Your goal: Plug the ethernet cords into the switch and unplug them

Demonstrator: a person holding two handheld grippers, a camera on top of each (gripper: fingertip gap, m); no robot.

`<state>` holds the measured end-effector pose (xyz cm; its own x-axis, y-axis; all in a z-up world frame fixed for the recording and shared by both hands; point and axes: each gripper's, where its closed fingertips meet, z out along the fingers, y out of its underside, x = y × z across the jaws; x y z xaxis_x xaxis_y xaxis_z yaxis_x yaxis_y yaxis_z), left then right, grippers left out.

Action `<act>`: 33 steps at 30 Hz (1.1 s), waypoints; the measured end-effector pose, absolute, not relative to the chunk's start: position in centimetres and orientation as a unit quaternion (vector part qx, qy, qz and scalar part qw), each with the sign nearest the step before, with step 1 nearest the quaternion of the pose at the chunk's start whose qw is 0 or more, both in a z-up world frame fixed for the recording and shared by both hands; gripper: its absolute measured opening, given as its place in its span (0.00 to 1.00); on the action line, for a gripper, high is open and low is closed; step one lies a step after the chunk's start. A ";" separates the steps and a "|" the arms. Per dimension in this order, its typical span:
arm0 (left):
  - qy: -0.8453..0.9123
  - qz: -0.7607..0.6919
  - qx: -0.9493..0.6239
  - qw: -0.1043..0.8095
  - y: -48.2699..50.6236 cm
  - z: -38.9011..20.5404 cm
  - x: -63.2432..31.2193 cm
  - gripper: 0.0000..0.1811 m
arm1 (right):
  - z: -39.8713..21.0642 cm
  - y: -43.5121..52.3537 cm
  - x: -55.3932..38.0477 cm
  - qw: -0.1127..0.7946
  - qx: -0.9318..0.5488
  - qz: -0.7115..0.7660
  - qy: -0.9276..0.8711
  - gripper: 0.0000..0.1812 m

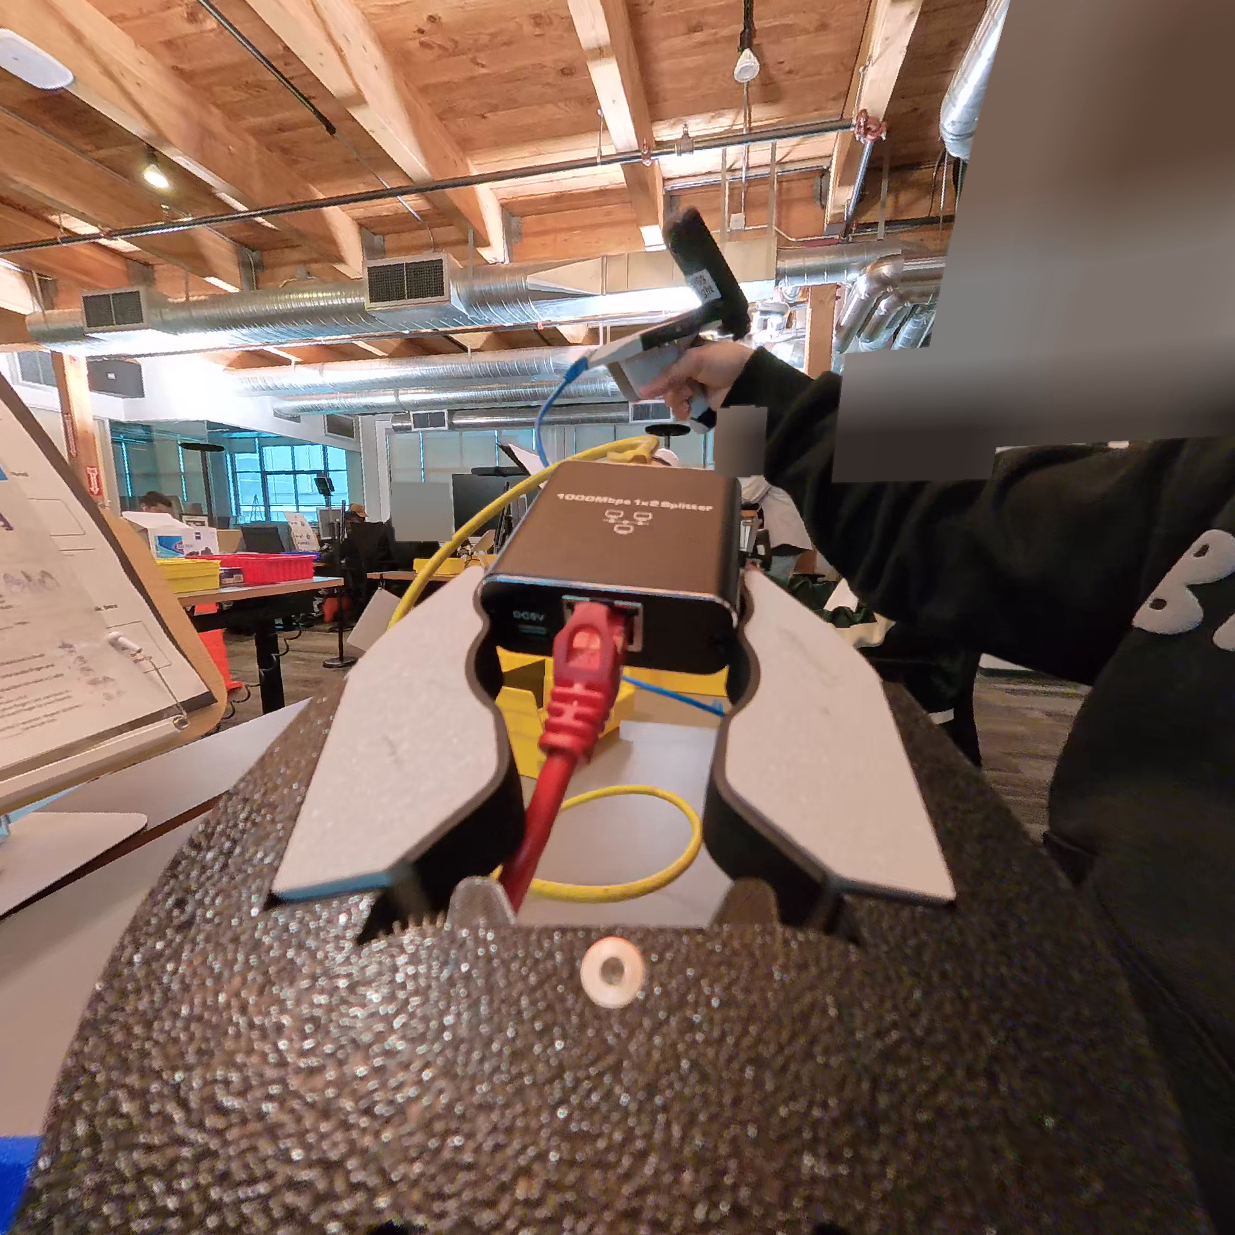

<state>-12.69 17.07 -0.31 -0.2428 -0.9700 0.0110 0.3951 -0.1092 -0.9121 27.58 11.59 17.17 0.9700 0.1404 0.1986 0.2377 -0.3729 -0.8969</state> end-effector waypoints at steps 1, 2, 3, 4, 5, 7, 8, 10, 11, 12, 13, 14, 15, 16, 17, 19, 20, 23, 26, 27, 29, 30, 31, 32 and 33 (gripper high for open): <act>0.426 -0.662 -0.339 0.514 17.1 -0.4 -12.6 0.36 | 17.5 11.8 28.2 0.549 -0.827 -0.049 -0.112 0.04; 0.428 -0.661 -0.339 0.515 17.0 -0.4 -12.6 0.36 | 17.8 12.0 28.7 0.552 -0.825 -0.047 -0.110 0.04; 0.429 -0.661 -0.339 0.514 17.0 -0.4 -12.5 0.36 | 18.2 12.3 29.2 0.558 -0.822 -0.049 -0.105 0.04; 0.429 -0.661 -0.339 0.514 17.0 -0.4 -12.5 0.36 | 18.7 12.4 29.8 0.563 -0.818 -0.058 -0.102 0.04; 0.429 -0.661 -0.339 0.514 17.1 -0.5 -12.5 0.36 | 19.0 12.5 30.4 0.566 -0.816 -0.067 -0.101 0.04; 0.428 -0.661 -0.341 0.513 17.2 -0.6 -12.5 0.36 | 19.5 12.9 31.5 0.579 -0.805 -0.089 -0.094 0.04; 0.427 -0.662 -0.342 0.512 17.3 -0.6 -12.5 0.36 | 19.6 13.2 32.0 0.589 -0.798 -0.095 -0.089 0.04; 0.426 -0.664 -0.342 0.511 17.4 -0.7 -12.5 0.36 | 19.3 14.0 32.6 0.610 -0.778 -0.115 -0.095 0.04; 0.425 -0.664 -0.342 0.511 17.4 -0.7 -12.5 0.36 | 18.8 14.3 33.1 0.620 -0.765 -0.139 -0.105 0.04; 0.426 -0.663 -0.342 0.512 17.4 -0.7 -12.5 0.36 | 18.1 14.6 33.9 0.622 -0.761 -0.161 -0.095 0.04; 0.427 -0.663 -0.343 0.511 17.4 -0.8 -12.4 0.36 | 17.0 15.0 34.3 0.624 -0.757 -0.169 -0.092 0.04; 0.427 -0.662 -0.344 0.511 17.4 -0.8 -12.4 0.36 | 15.8 15.3 34.4 0.628 -0.754 -0.164 -0.099 0.04; 0.427 -0.663 -0.344 0.510 17.4 -0.9 -12.3 0.36 | 14.4 15.7 34.6 0.630 -0.757 -0.152 -0.088 0.04; 0.428 -0.663 -0.344 0.509 17.4 -0.9 -12.3 0.36 | 12.7 16.1 34.4 0.629 -0.762 -0.127 -0.087 0.04; 0.428 -0.663 -0.343 0.509 17.3 -0.9 -12.3 0.36 | 11.0 16.4 34.1 0.624 -0.770 -0.101 -0.087 0.04; 0.430 -0.662 -0.343 0.509 17.2 -0.9 -12.2 0.36 | 7.3 16.8 34.7 0.600 -0.792 -0.092 -0.064 0.04; 0.431 -0.662 -0.343 0.509 17.2 -1.0 -12.2 0.36 | 5.3 16.9 34.7 0.582 -0.806 -0.088 -0.066 0.04; 0.431 -0.663 -0.343 0.507 17.2 -1.0 -12.1 0.36 | 0.1 16.9 35.1 0.534 -0.838 -0.093 -0.066 0.04; 0.430 -0.664 -0.344 0.506 17.2 -1.2 -12.0 0.36 | -4.0 16.8 35.1 0.491 -0.863 -0.099 -0.070 0.04; 0.431 -0.664 -0.345 0.505 17.2 -1.2 -11.9 0.36 | -5.3 16.6 35.2 0.471 -0.874 -0.100 -0.069 0.04; 0.432 -0.664 -0.345 0.504 17.1 -1.3 -11.9 0.36 | -7.1 16.5 35.9 0.451 -0.883 -0.113 -0.064 0.03; 0.432 -0.664 -0.345 0.503 17.1 -1.3 -11.8 0.36 | -7.5 16.5 36.4 0.450 -0.883 -0.121 -0.050 0.03; 0.433 -0.664 -0.345 0.503 17.1 -1.4 -11.8 0.36 | -7.8 16.6 37.1 0.452 -0.882 -0.129 -0.034 0.03; 0.433 -0.664 -0.345 0.503 17.0 -1.4 -11.7 0.36 | -7.6 16.5 38.3 0.458 -0.875 -0.158 -0.011 0.04; 0.433 -0.664 -0.346 0.502 17.0 -1.5 -11.6 0.36 | -7.0 16.2 39.7 0.467 -0.861 -0.201 0.008 0.03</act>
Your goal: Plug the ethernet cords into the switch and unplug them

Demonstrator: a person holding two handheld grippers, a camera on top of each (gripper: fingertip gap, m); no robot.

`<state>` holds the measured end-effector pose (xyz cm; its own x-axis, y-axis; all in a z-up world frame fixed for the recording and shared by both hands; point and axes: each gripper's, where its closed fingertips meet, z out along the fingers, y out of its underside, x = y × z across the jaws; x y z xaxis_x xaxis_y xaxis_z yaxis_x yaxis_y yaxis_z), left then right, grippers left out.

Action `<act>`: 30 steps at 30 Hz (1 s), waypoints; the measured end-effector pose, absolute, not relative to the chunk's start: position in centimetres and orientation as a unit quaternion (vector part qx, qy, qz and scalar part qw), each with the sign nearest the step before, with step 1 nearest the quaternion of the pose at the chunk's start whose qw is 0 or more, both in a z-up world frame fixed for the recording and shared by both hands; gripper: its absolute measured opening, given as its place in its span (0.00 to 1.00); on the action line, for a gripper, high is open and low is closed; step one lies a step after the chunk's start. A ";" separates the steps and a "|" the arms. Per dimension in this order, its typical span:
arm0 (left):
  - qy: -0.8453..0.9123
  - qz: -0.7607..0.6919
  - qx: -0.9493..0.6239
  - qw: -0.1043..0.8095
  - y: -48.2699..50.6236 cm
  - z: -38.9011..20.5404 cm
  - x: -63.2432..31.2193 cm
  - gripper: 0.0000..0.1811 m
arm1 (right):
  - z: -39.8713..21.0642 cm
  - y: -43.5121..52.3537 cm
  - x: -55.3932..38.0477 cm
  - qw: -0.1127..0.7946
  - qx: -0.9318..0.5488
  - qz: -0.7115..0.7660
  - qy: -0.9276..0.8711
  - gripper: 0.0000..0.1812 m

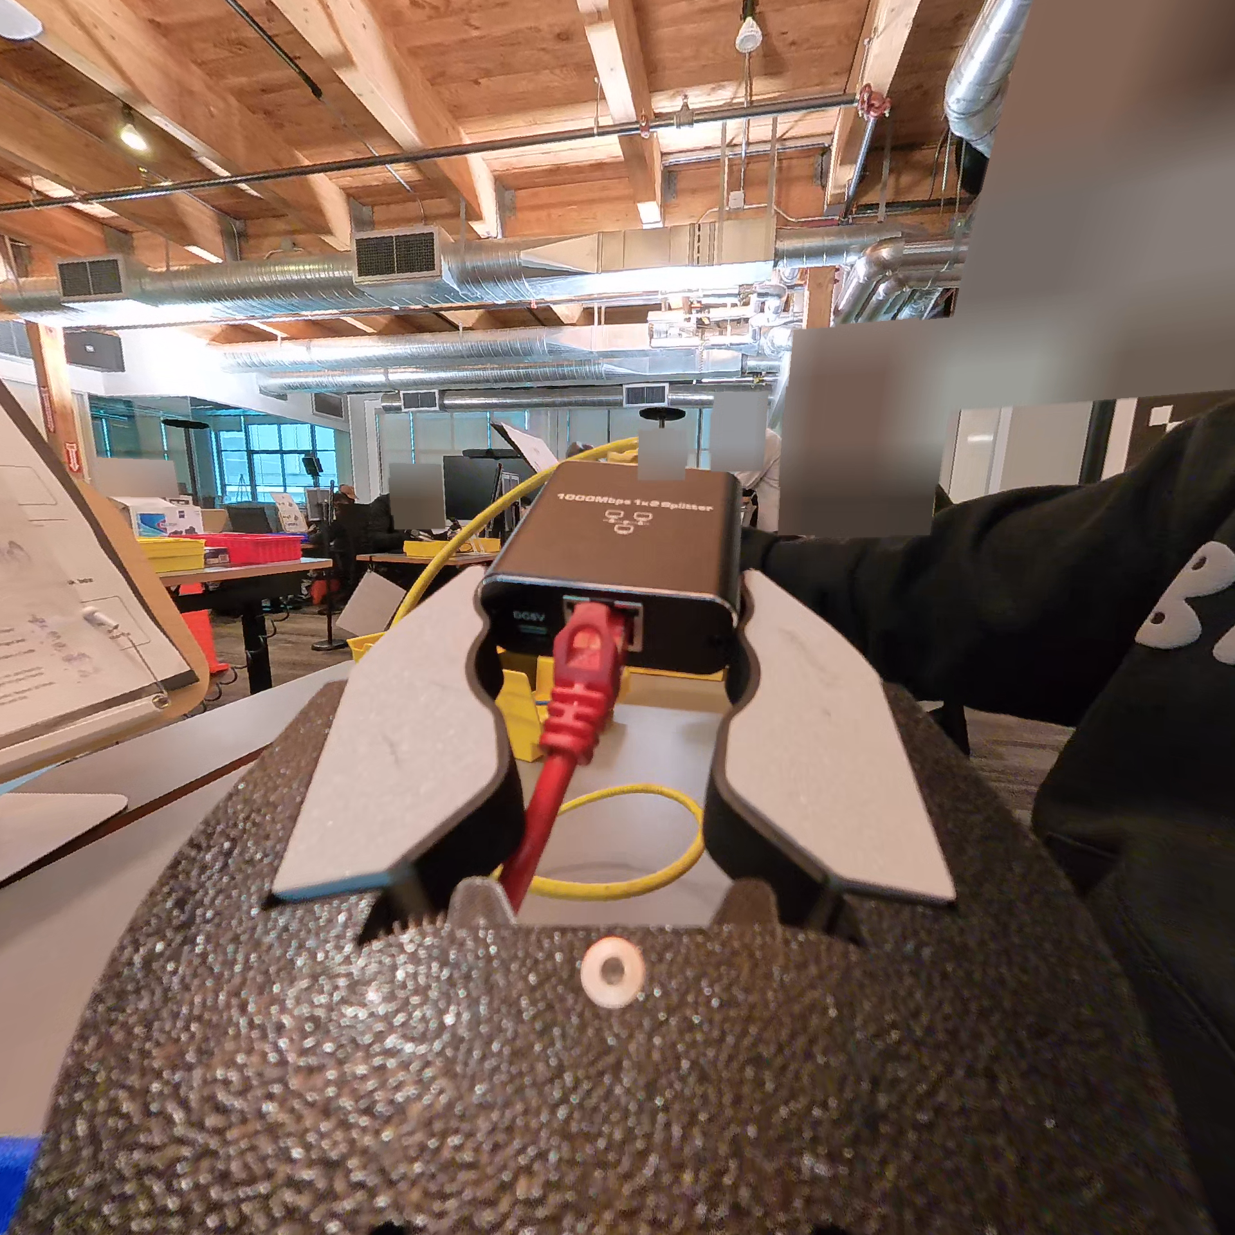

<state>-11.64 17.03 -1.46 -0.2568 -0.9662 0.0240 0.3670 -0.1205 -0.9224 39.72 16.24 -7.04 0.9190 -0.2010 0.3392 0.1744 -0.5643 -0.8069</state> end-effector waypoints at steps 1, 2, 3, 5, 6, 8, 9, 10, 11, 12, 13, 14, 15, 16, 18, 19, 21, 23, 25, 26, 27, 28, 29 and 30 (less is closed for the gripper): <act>0.434 -0.664 -0.346 0.501 17.0 -1.5 -11.6 0.36 | -6.3 16.0 40.8 0.474 -0.847 -0.242 0.013 0.03; 0.434 -0.664 -0.346 0.501 17.0 -1.5 -11.6 0.36 | -5.7 15.8 41.4 0.480 -0.834 -0.271 0.011 0.03; 0.434 -0.663 -0.347 0.501 17.0 -1.6 -11.5 0.36 | -5.5 15.9 41.5 0.483 -0.830 -0.278 0.004 0.03; 0.435 -0.663 -0.346 0.500 17.0 -1.6 -11.5 0.36 | -7.5 16.6 39.9 0.455 -0.867 -0.203 -0.022 0.03; 0.435 -0.664 -0.346 0.500 17.0 -1.6 -11.5 0.36 | -9.3 16.8 38.7 0.423 -0.894 -0.143 -0.034 0.03; 0.434 -0.666 -0.346 0.498 17.0 -1.7 -11.5 0.36 | -12.5 16.2 36.9 0.357 -0.930 -0.070 -0.051 0.03; 0.434 -0.666 -0.347 0.498 17.1 -1.7 -11.4 0.36 | -13.4 16.0 36.8 0.338 -0.937 -0.066 -0.052 0.03; 0.434 -0.666 -0.347 0.498 17.1 -1.7 -11.4 0.36 | -14.2 15.7 37.1 0.324 -0.942 -0.074 -0.046 0.03; 0.434 -0.666 -0.347 0.497 17.0 -1.7 -11.4 0.36 | -15.1 15.4 37.2 0.308 -0.948 -0.071 -0.037 0.03; 0.435 -0.666 -0.346 0.498 17.0 -1.7 -11.4 0.36 | -16.0 15.1 37.1 0.292 -0.955 -0.053 -0.026 0.04; 0.435 -0.666 -0.346 0.498 17.0 -1.7 -11.5 0.36 | -16.8 14.7 36.9 0.275 -0.961 -0.036 -0.011 0.07; 0.436 -0.666 -0.345 0.498 16.9 -1.7 -11.5 0.36 | -17.4 14.3 37.1 0.259 -0.965 -0.032 0.006 0.12; 0.436 -0.666 -0.345 0.498 16.9 -1.7 -11.5 0.36 | -17.6 14.0 37.7 0.250 -0.967 -0.043 0.025 0.19; 0.437 -0.665 -0.345 0.498 16.9 -1.7 -11.5 0.36 | -17.4 13.8 38.2 0.249 -0.966 -0.060 0.041 0.25; 0.439 -0.662 -0.348 0.498 17.0 -1.9 -11.4 0.36 | -15.9 13.7 38.3 0.261 -0.961 -0.073 0.054 0.39; 0.439 -0.660 -0.351 0.498 17.1 -2.0 -11.3 0.36 | -15.0 13.6 37.6 0.267 -0.960 -0.064 0.054 0.46; 0.444 -0.654 -0.356 0.498 17.2 -2.4 -11.0 0.36 | -12.4 14.0 34.7 0.307 -0.950 -0.030 0.042 0.56; 0.452 -0.646 -0.359 0.500 17.2 -2.8 -10.7 0.36 | -9.5 14.8 28.5 0.367 -0.928 0.070 0.001 0.57; 0.465 -0.636 -0.361 0.500 17.0 -3.3 -10.3 0.36 | -5.9 14.2 19.8 0.413 -0.884 0.210 -0.065 0.53; 0.473 -0.627 -0.363 0.501 16.9 -3.6 -10.0 0.36 | -4.1 13.3 15.6 0.438 -0.854 0.259 -0.107 0.47; 0.483 -0.616 -0.366 0.503 16.8 -4.0 -9.7 0.36 | -2.8 12.4 11.9 0.468 -0.825 0.286 -0.135 0.43; 0.495 -0.604 -0.369 0.504 16.7 -4.5 -9.3 0.36 | -2.2 11.8 8.8 0.495 -0.801 0.303 -0.147 0.40; 0.506 -0.589 -0.372 0.508 16.6 -4.9 -9.0 0.36 | -2.4 11.2 5.8 0.508 -0.785 0.320 -0.153 0.39; 0.519 -0.575 -0.372 0.513 16.4 -5.4 -8.6 0.36 | -2.9 10.6 3.0 0.515 -0.770 0.342 -0.157 0.36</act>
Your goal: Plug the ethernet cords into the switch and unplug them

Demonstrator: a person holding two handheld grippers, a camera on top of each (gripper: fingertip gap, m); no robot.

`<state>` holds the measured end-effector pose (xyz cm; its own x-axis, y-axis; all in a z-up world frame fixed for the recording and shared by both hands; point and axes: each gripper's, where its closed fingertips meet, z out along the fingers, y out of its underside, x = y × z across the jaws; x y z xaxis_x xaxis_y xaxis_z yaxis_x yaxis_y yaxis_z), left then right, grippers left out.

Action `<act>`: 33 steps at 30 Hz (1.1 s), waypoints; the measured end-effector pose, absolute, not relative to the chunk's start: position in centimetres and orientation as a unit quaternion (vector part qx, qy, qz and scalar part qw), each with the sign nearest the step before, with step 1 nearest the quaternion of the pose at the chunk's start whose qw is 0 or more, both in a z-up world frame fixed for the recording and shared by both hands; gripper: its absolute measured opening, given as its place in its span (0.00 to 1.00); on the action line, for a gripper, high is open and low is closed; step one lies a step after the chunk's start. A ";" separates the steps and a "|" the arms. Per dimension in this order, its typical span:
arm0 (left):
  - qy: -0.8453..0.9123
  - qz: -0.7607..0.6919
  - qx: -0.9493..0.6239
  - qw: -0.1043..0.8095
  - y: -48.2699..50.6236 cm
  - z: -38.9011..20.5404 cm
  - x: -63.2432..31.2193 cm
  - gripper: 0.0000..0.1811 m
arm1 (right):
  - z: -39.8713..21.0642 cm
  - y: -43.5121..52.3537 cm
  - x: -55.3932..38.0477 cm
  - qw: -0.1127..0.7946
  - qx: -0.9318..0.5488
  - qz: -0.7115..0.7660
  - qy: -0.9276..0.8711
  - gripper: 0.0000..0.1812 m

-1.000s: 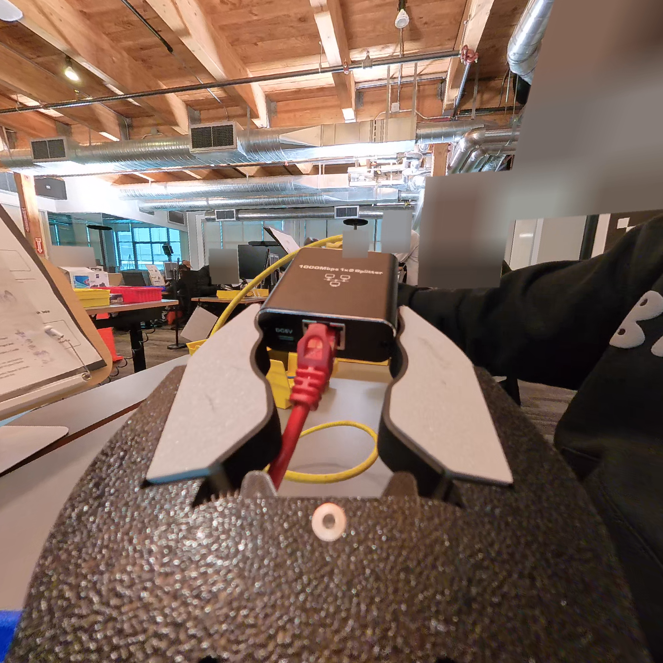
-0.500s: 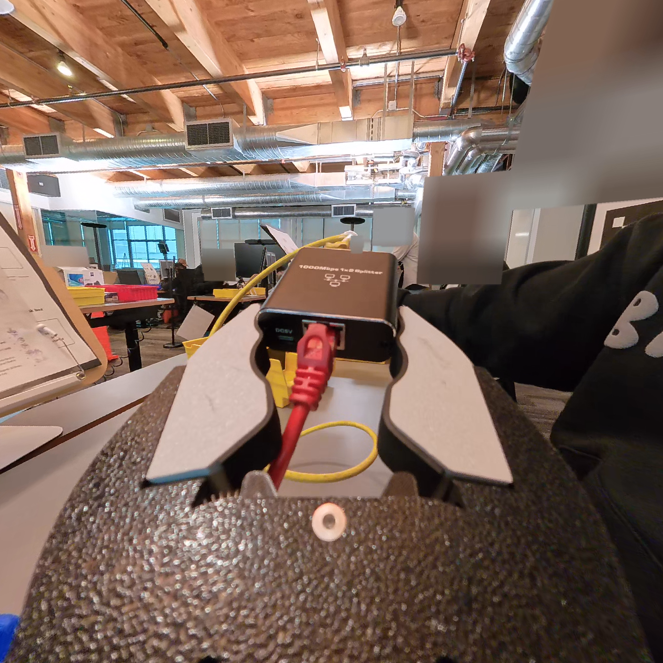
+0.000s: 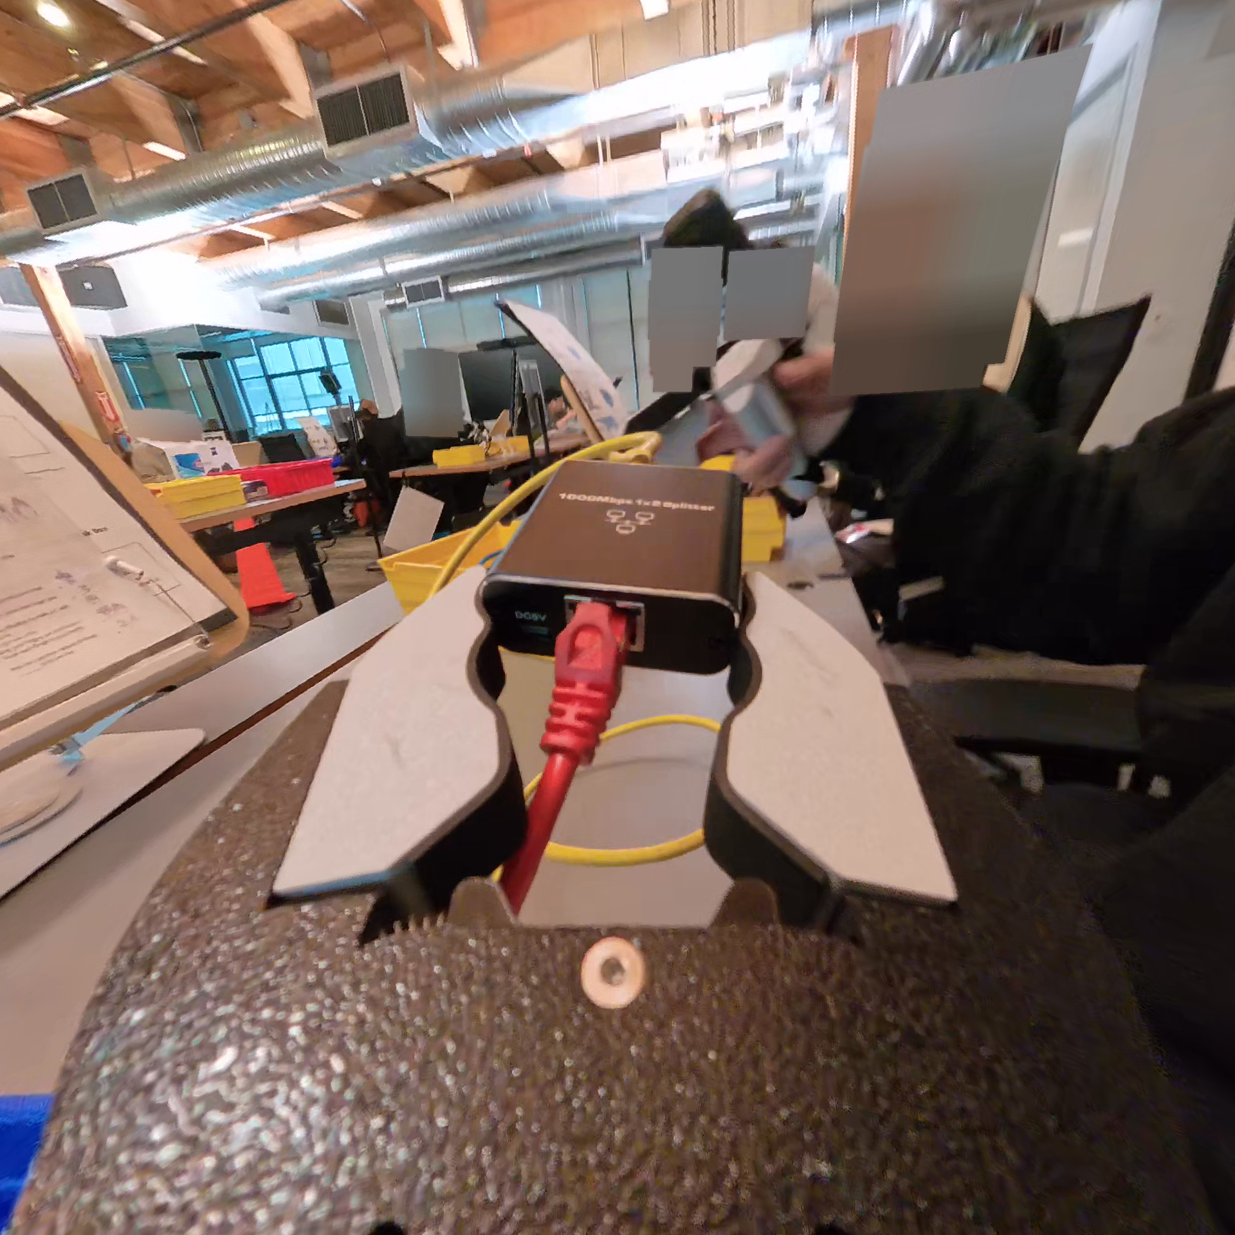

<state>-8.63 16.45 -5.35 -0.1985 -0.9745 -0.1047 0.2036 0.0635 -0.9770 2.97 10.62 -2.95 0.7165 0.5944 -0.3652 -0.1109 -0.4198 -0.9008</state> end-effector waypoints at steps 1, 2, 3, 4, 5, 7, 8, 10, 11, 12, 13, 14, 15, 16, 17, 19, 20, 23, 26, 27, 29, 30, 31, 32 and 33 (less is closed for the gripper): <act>0.531 -0.561 -0.370 0.517 16.3 -5.8 -8.3 0.36 | -3.6 10.4 0.6 0.528 -0.752 0.367 -0.143 0.35; 0.541 -0.547 -0.367 0.523 16.1 -6.2 -8.0 0.36 | -4.3 10.7 -1.1 0.539 -0.736 0.395 -0.110 0.36; 0.548 -0.533 -0.366 0.530 16.1 -6.5 -7.7 0.36 | -4.8 11.2 -2.3 0.553 -0.713 0.426 -0.067 0.35; 0.554 -0.522 -0.368 0.535 16.1 -6.9 -7.4 0.36 | -5.1 11.9 -2.9 0.568 -0.682 0.460 -0.015 0.33; 0.557 -0.510 -0.371 0.540 16.1 -7.2 -7.1 0.36 | -5.4 12.6 -3.2 0.579 -0.652 0.489 0.030 0.33; 0.564 -0.491 -0.377 0.546 16.2 -7.9 -6.5 0.36 | -6.3 14.0 -3.2 0.585 -0.606 0.530 0.098 0.30; 0.565 -0.485 -0.379 0.549 16.2 -8.1 -6.3 0.36 | -6.8 14.5 -3.0 0.580 -0.594 0.543 0.123 0.29; 0.564 -0.478 -0.390 0.549 16.1 -8.4 -5.8 0.36 | -7.3 15.2 -2.6 0.583 -0.581 0.548 0.149 0.25; 0.560 -0.476 -0.395 0.551 16.2 -8.4 -5.6 0.36 | -7.3 15.4 -2.5 0.586 -0.575 0.548 0.160 0.24; 0.558 -0.473 -0.399 0.553 16.2 -8.5 -5.4 0.36 | -7.1 15.4 -2.6 0.593 -0.566 0.549 0.161 0.20; 0.557 -0.470 -0.403 0.554 16.3 -8.5 -5.2 0.36 | -7.1 15.5 -2.9 0.594 -0.565 0.549 0.160 0.17; 0.558 -0.466 -0.406 0.554 16.3 -8.7 -5.0 0.36 | -7.2 15.6 -3.2 0.590 -0.566 0.552 0.165 0.17; 0.558 -0.459 -0.409 0.557 16.4 -8.9 -4.8 0.36 | -7.2 15.8 -3.2 0.587 -0.562 0.557 0.173 0.17; 0.559 -0.451 -0.410 0.563 16.5 -9.1 -4.7 0.36 | -7.3 15.9 -3.2 0.585 -0.557 0.561 0.182 0.14; 0.560 -0.444 -0.410 0.567 16.5 -9.3 -4.5 0.36 | -7.5 16.0 -3.0 0.583 -0.550 0.566 0.193 0.10; 0.564 -0.423 -0.411 0.578 16.6 -9.7 -4.2 0.36 | -7.9 16.2 -2.5 0.581 -0.537 0.571 0.218 0.06; 0.567 -0.408 -0.414 0.584 16.8 -10.0 -4.0 0.36 | -8.2 16.3 -2.3 0.579 -0.534 0.572 0.228 0.06; 0.573 -0.380 -0.417 0.595 17.1 -10.5 -3.7 0.36 | -8.6 16.5 -2.0 0.569 -0.518 0.588 0.247 0.06; 0.569 -0.382 -0.417 0.597 17.3 -10.7 -3.6 0.36 | -8.8 16.7 -1.9 0.564 -0.512 0.597 0.252 0.06; 0.568 -0.382 -0.418 0.597 17.3 -10.8 -3.5 0.36 | -8.7 16.7 -1.9 0.567 -0.511 0.595 0.251 0.06; 0.565 -0.383 -0.418 0.599 17.4 -10.8 -3.5 0.36 | -8.7 16.7 -1.9 0.564 -0.506 0.601 0.255 0.07; 0.566 -0.380 -0.418 0.600 17.4 -10.9 -3.5 0.36 | -8.7 16.8 -1.9 0.564 -0.502 0.604 0.254 0.09; 0.568 -0.376 -0.419 0.601 17.5 -11.0 -3.4 0.36 | -8.9 16.8 -1.9 0.562 -0.503 0.605 0.255 0.09; 0.570 -0.371 -0.419 0.601 17.5 -11.1 -3.4 0.36 | -9.0 16.8 -1.9 0.562 -0.503 0.603 0.259 0.09; 0.573 -0.367 -0.419 0.601 17.5 -11.2 -3.3 0.36 | -9.2 16.9 -1.8 0.564 -0.505 0.598 0.263 0.08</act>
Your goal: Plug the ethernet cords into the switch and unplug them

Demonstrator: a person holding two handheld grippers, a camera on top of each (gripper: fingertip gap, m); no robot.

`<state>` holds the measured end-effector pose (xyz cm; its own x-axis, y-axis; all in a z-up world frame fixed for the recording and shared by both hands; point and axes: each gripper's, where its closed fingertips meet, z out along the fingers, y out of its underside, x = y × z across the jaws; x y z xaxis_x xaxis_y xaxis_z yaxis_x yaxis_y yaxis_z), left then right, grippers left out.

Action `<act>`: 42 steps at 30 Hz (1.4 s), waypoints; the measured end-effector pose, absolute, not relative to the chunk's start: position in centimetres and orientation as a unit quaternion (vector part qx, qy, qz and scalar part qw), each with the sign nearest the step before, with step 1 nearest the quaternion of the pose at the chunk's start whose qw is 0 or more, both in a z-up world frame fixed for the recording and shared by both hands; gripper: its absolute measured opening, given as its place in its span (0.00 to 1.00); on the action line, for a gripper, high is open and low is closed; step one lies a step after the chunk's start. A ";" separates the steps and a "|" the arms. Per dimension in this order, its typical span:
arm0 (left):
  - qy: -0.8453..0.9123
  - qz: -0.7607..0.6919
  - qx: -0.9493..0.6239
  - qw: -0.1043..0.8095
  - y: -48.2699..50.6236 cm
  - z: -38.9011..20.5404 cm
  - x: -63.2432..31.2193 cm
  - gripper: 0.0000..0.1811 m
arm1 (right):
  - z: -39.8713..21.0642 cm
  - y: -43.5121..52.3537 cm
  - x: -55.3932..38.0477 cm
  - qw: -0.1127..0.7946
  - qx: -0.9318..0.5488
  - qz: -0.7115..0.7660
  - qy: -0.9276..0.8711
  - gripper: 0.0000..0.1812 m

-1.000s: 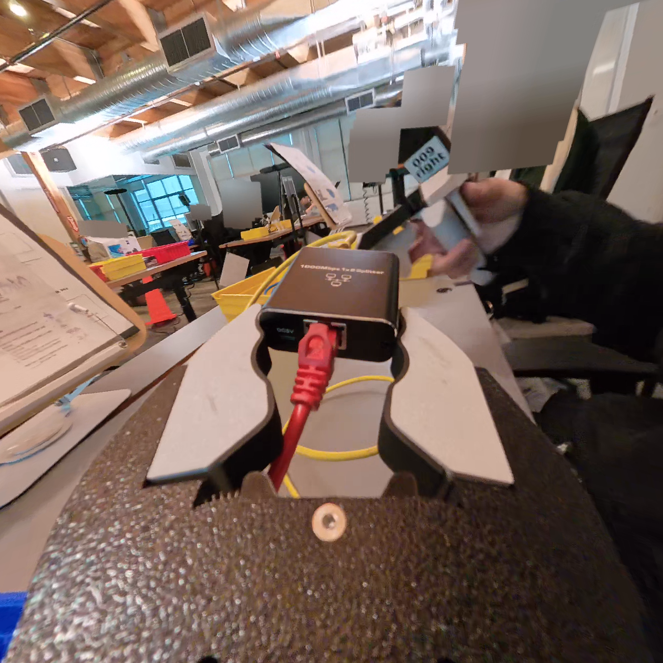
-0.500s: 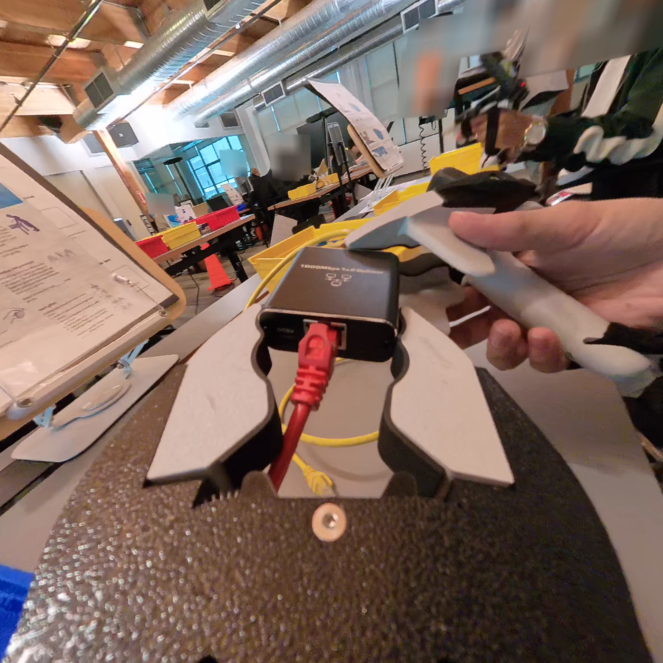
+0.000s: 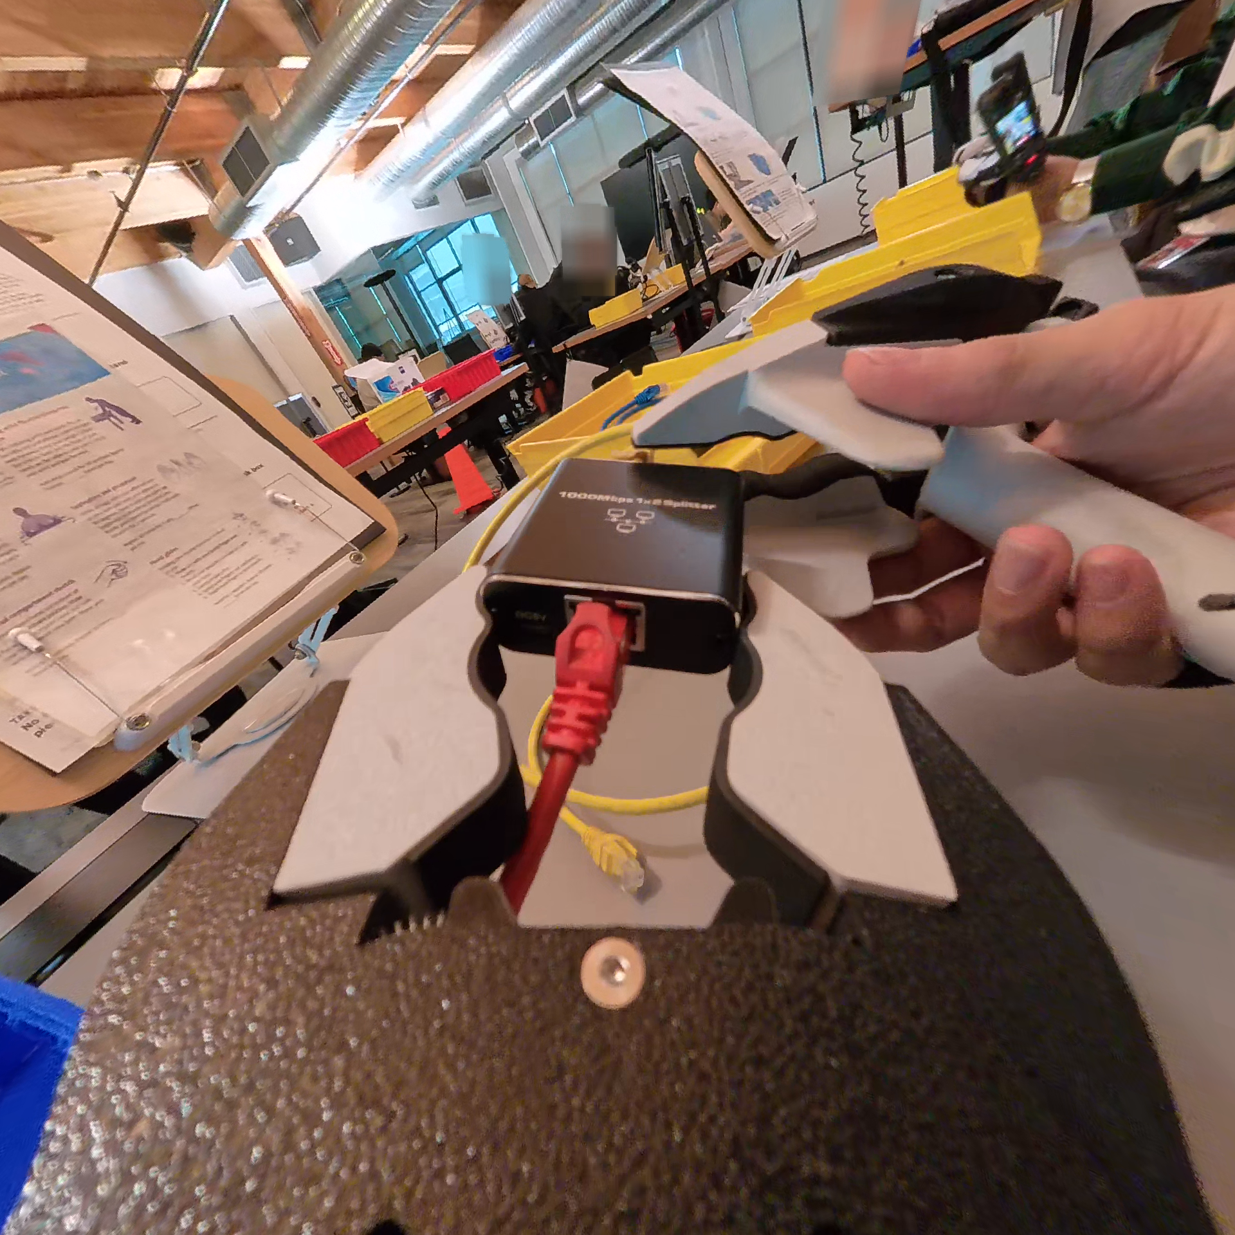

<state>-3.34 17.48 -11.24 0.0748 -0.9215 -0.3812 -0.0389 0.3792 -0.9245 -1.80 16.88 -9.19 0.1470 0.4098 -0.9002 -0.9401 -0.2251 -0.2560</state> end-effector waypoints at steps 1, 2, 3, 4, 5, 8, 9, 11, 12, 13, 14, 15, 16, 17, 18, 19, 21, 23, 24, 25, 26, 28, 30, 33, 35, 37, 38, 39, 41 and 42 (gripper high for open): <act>0.574 -0.364 -0.419 0.602 17.5 -11.3 -3.3 0.36 | -9.4 16.9 -1.7 0.566 -0.506 0.594 0.265 0.07; 0.575 -0.362 -0.418 0.603 17.4 -11.4 -3.3 0.36 | -9.5 16.9 -1.7 0.565 -0.505 0.595 0.267 0.07; 0.576 -0.360 -0.419 0.602 17.5 -11.5 -3.2 0.36 | -9.5 17.0 -1.6 0.564 -0.504 0.596 0.269 0.07; 0.577 -0.357 -0.420 0.603 17.5 -11.5 -3.2 0.36 | -9.6 17.0 -1.6 0.565 -0.503 0.596 0.269 0.07; 0.577 -0.354 -0.420 0.605 17.5 -11.6 -3.2 0.36 | -9.6 17.0 -1.6 0.566 -0.502 0.596 0.271 0.07; 0.582 -0.346 -0.415 0.608 17.3 -11.6 -3.0 0.36 | -9.6 17.0 -1.3 0.572 -0.493 0.593 0.280 0.08; 0.583 -0.342 -0.414 0.610 17.3 -11.6 -3.0 0.36 | -9.6 17.1 -1.3 0.572 -0.492 0.593 0.281 0.08; 0.584 -0.336 -0.414 0.612 17.2 -11.7 -3.0 0.36 | -9.5 17.0 -1.3 0.570 -0.488 0.597 0.283 0.08; 0.583 -0.336 -0.415 0.612 17.2 -11.6 -2.9 0.36 | -9.5 17.0 -1.3 0.569 -0.486 0.598 0.286 0.08; 0.583 -0.337 -0.416 0.611 17.2 -11.7 -2.9 0.36 | -9.5 17.0 -1.2 0.570 -0.483 0.599 0.289 0.08; 0.583 -0.336 -0.417 0.612 17.2 -11.6 -2.9 0.36 | -9.5 17.0 -1.2 0.570 -0.478 0.601 0.293 0.08; 0.582 -0.333 -0.417 0.614 17.2 -11.6 -2.8 0.36 | -9.5 17.0 -1.1 0.570 -0.472 0.603 0.298 0.08; 0.581 -0.331 -0.418 0.615 17.2 -11.7 -2.8 0.36 | -9.6 17.0 -1.0 0.570 -0.467 0.605 0.302 0.08; 0.581 -0.328 -0.418 0.616 17.1 -11.7 -2.7 0.36 | -9.6 17.0 -0.9 0.571 -0.463 0.606 0.304 0.07; 0.581 -0.326 -0.418 0.618 17.1 -11.7 -2.7 0.36 | -9.5 17.0 -0.9 0.574 -0.461 0.605 0.304 0.07; 0.579 -0.325 -0.418 0.620 17.1 -11.6 -2.7 0.36 | -9.5 17.0 -0.9 0.576 -0.460 0.604 0.304 0.07; 0.576 -0.323 -0.420 0.623 17.1 -11.6 -2.6 0.36 | -9.5 17.0 -0.8 0.580 -0.461 0.600 0.302 0.07; 0.573 -0.320 -0.422 0.626 17.1 -11.6 -2.5 0.36 | -9.6 17.0 -0.7 0.581 -0.459 0.601 0.299 0.07; 0.573 -0.316 -0.422 0.628 17.1 -11.7 -2.4 0.36 | -9.6 17.0 -0.6 0.579 -0.458 0.605 0.299 0.07; 0.573 -0.312 -0.422 0.629 17.1 -11.7 -2.4 0.36 | -9.7 17.1 -0.6 0.579 -0.458 0.606 0.298 0.07; 0.574 -0.308 -0.422 0.630 17.1 -11.8 -2.4 0.36 | -9.8 17.1 -0.5 0.578 -0.458 0.606 0.298 0.07; 0.575 -0.305 -0.423 0.630 17.1 -11.9 -2.3 0.36 | -10.0 17.1 -0.4 0.571 -0.457 0.612 0.301 0.07; 0.574 -0.307 -0.428 0.628 17.2 -12.1 -2.2 0.36 | -10.2 17.2 -0.4 0.567 -0.457 0.615 0.303 0.07; 0.571 -0.309 -0.436 0.624 17.3 -12.4 -2.0 0.36 | -10.5 17.4 -0.2 0.573 -0.467 0.605 0.297 0.07; 0.567 -0.310 -0.442 0.622 17.4 -12.6 -1.9 0.36 | -10.5 17.4 -0.2 0.579 -0.474 0.602 0.280 0.07; 0.566 -0.309 -0.442 0.624 17.5 -12.7 -1.9 0.36 | -10.4 17.4 -0.2 0.579 -0.470 0.609 0.269 0.07; 0.565 -0.311 -0.440 0.625 17.4 -12.7 -1.9 0.36 | -10.4 17.3 -0.2 0.586 -0.473 0.606 0.258 0.07; 0.564 -0.312 -0.440 0.625 17.4 -12.7 -1.8 0.36 | -10.3 17.3 -0.2 0.592 -0.476 0.601 0.249 0.07; 0.558 -0.321 -0.443 0.624 17.3 -12.6 -1.7 0.36 | -10.3 17.3 -0.1 0.597 -0.482 0.595 0.240 0.06; 0.555 -0.324 -0.446 0.623 17.3 -12.6 -1.7 0.36 | -10.3 17.3 -0.1 0.601 -0.483 0.591 0.236 0.06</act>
